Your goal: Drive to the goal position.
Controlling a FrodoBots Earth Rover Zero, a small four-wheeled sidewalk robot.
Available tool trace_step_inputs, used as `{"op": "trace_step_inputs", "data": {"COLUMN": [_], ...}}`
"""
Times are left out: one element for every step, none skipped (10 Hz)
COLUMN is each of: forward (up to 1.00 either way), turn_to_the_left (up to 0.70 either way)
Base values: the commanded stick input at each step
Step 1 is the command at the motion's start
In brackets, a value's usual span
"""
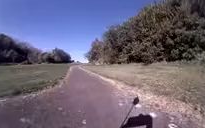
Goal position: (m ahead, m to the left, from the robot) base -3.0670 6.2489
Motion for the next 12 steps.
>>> {"op": "trace_step_inputs", "data": {"forward": [0.7, 0.7, 0.7, 0.7, 0.7, 0.7, 0.7, 0.7, 0.7, 0.7, 0.7, 0.7], "turn_to_the_left": [0.1, 0.18, 0.25, 0.31, 0.35, 0.35, 0.35, 0.35, 0.35, 0.34, 0.33, 0.0]}}
